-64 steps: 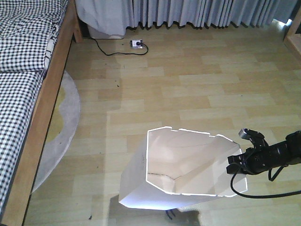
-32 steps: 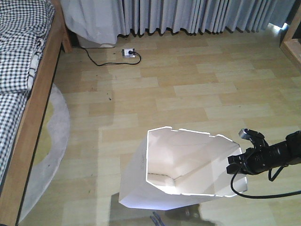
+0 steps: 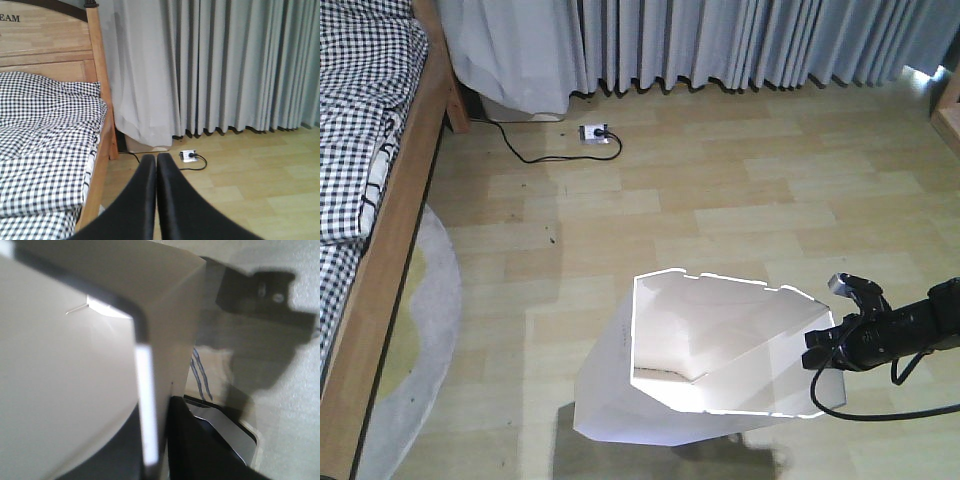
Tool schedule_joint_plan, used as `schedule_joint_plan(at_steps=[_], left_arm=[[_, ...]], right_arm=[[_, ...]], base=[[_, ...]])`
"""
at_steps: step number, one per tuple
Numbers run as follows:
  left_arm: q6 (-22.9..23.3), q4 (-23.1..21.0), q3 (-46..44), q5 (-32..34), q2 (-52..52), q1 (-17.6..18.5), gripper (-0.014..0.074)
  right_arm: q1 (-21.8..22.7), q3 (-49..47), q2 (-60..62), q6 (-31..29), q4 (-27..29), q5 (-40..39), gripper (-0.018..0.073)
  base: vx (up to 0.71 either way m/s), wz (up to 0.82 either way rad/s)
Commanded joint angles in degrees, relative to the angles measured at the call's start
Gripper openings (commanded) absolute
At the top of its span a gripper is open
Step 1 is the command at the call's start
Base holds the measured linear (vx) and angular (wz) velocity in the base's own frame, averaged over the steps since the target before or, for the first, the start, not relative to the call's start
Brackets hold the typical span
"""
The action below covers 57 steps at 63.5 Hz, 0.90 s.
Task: Move trash bin to bedside with robot
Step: 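Carry the held bin across the floor toward the bed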
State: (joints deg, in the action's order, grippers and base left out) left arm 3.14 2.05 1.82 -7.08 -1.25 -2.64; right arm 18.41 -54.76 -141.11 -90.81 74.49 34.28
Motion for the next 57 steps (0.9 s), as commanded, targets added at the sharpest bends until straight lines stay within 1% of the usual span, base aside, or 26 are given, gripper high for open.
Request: schedule_joint_plan(at_steps=[1,36,57], left_arm=[[0.3,-0.1,-1.4,4.2,-0.3,0.0,-0.0006],[0.3,-0.1,-1.4,4.2,-0.3,0.0,-0.0006],[0.3,-0.1,-1.4,4.2,-0.3,0.0,-0.0006]], right_arm=[[0.2,-0.4,4.1,-0.5,2.5,14.4,-0.0005],[0.2,-0.4,4.1,-0.5,2.5,14.4,-0.0005],[0.2,-0.4,4.1,-0.5,2.5,14.4,-0.0005]], base=[[0.27,0.08],[0.23,0.09],[0.19,-0.02]])
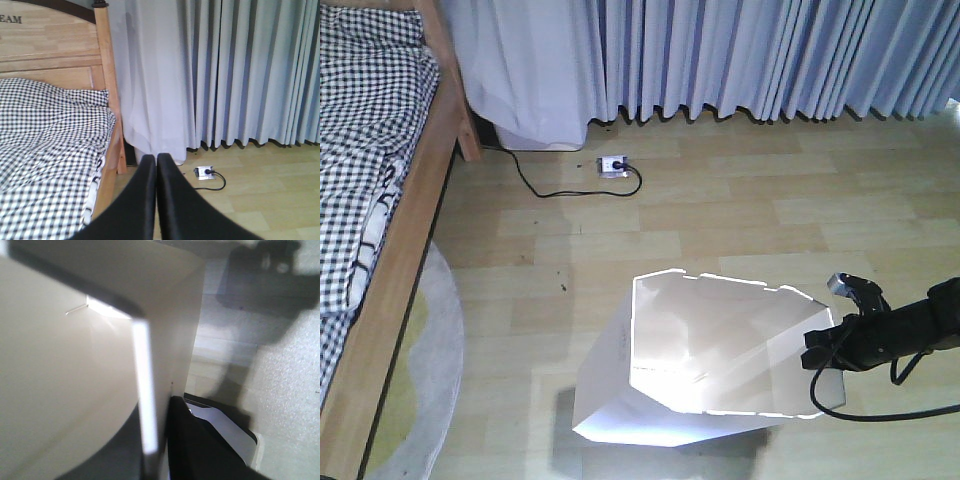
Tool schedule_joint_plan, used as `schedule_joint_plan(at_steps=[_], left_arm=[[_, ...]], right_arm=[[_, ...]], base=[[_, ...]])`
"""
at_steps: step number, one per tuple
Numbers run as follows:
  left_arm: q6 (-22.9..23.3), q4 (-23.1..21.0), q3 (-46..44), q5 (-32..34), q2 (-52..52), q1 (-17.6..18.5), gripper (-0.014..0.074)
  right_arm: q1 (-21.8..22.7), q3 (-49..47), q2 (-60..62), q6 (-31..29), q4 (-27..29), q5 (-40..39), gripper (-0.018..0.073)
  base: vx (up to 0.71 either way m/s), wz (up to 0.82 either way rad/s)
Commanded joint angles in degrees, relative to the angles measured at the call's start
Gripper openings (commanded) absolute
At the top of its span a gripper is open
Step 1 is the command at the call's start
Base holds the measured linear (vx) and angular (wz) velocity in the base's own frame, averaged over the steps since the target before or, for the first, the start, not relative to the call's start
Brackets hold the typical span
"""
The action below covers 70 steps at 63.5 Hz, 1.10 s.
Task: Move trash bin to bedside with robot
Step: 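Carry the held bin across the floor toward the bed, then drive closer to the bed end by the curtains holding the bin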
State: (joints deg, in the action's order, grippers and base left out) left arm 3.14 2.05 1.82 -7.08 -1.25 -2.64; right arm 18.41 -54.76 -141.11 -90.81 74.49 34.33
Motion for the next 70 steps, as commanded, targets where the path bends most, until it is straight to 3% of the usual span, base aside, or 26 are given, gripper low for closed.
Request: schedule_joint_plan(at_steps=[1,70], left_arm=[[0.3,-0.1,-1.4,4.2,-0.3,0.0,-0.0006],[0.3,-0.1,-1.4,4.2,-0.3,0.0,-0.0006]], right_arm=[[0.2,-0.4,4.1,-0.5,2.5,14.3,-0.0005],[0.2,-0.4,4.1,-0.5,2.5,14.3,-0.0005]], base=[[0.19,-0.06],[0.18,-0.03]])
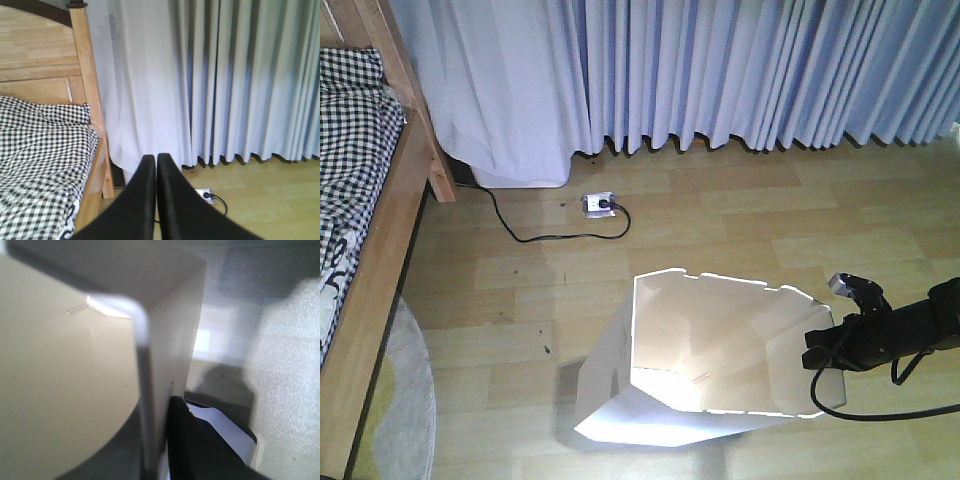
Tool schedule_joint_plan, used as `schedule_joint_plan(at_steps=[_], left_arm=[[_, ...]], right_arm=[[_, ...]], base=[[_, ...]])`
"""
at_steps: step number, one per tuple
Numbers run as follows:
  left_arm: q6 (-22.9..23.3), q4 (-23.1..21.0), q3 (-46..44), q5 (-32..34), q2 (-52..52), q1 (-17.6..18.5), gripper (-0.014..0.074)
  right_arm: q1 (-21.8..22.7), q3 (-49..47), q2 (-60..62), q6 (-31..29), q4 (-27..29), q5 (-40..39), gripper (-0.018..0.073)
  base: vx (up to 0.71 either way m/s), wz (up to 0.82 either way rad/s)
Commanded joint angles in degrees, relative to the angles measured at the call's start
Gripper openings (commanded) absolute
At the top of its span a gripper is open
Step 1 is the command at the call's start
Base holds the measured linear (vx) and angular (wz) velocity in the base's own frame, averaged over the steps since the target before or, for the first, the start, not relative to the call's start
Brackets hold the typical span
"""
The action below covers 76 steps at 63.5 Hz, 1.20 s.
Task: Move trash bin to bedside with robot
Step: 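Drive closer to the bed end by the curtains holding the bin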
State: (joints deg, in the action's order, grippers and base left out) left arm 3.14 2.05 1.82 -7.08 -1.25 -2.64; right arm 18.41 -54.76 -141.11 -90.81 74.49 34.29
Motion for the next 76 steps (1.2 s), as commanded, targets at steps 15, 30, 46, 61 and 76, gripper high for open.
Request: schedule_joint_plan(at_steps=[15,30,46,61,76], left_arm=[[0.3,-0.1,-1.4,4.2,-0.3,0.0,-0.0006],[0.3,-0.1,-1.4,4.2,-0.3,0.0,-0.0006],[0.3,-0.1,-1.4,4.2,-0.3,0.0,-0.0006],[0.3,-0.1,-1.4,4.2,-0.3,0.0,-0.0006],[0.3,-0.1,-1.4,4.2,-0.3,0.0,-0.0006]], right_arm=[[0.2,-0.4,4.1,-0.5,2.5,14.4,-0.0005],[0.2,-0.4,4.1,-0.5,2.5,14.4,-0.0005],[0.2,-0.4,4.1,-0.5,2.5,14.4,-0.0005],[0.2,-0.4,4.1,-0.5,2.5,14.4,-0.0005],[0.2,-0.4,4.1,-0.5,2.5,14.4,-0.0005]], base=[[0.17,0.09],[0.15,0.08],[0.14,0.08],[0.14,0.03],[0.14,-0.01]])
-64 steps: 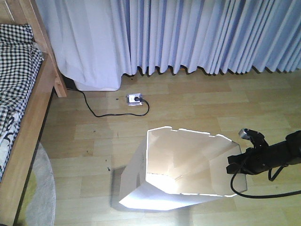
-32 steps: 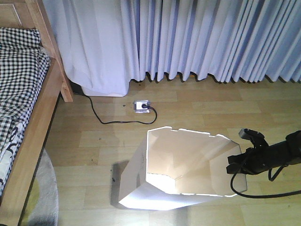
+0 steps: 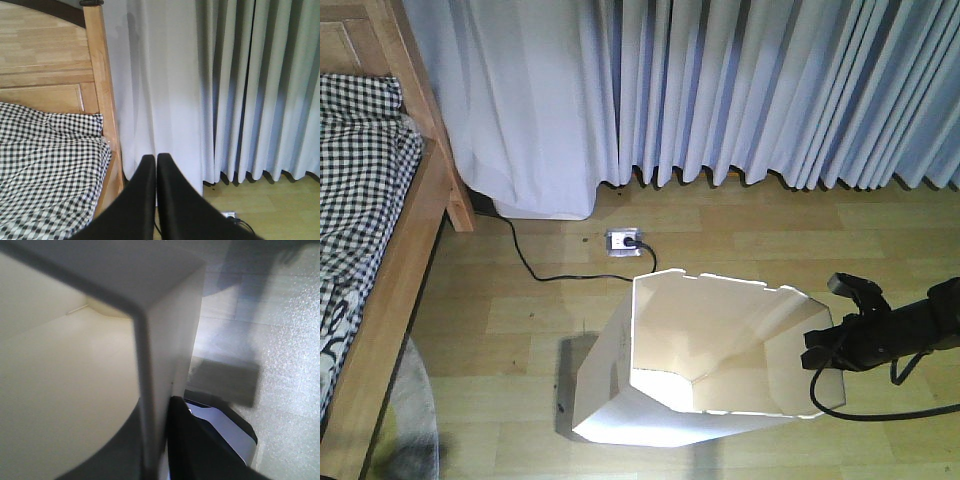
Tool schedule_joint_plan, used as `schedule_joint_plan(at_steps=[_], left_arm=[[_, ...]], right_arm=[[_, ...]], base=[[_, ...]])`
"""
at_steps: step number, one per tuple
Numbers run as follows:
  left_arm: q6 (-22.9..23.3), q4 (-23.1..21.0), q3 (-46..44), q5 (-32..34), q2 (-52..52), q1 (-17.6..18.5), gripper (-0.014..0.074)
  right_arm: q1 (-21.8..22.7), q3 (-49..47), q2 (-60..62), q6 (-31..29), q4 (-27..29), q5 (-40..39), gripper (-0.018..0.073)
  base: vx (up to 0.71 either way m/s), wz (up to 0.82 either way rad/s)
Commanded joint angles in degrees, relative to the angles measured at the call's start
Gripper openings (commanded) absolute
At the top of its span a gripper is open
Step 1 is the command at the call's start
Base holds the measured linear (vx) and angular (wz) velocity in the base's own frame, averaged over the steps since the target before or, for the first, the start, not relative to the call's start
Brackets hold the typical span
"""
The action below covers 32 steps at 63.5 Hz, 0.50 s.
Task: Move trash bin to bedside with robot
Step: 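Drive closer to the bed end by the curtains holding the bin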
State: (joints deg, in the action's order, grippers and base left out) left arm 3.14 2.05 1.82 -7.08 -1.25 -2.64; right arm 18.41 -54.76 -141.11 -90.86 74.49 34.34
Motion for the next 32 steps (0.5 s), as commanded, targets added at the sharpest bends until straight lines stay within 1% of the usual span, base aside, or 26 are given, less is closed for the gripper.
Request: schedule_joint_plan(at_steps=[1,32], left_arm=[[0.3,-0.1,-1.4,4.2,-0.3,0.0,-0.0006],[0.3,-0.1,-1.4,4.2,-0.3,0.0,-0.0006]], right_arm=[[0.2,-0.4,4.1,-0.4,2.5,14.3,-0.0005],[0.2,-0.4,4.1,-0.4,2.5,14.3,-0.0005]], base=[[0.14,-0.03],[0.15,-0.05]])
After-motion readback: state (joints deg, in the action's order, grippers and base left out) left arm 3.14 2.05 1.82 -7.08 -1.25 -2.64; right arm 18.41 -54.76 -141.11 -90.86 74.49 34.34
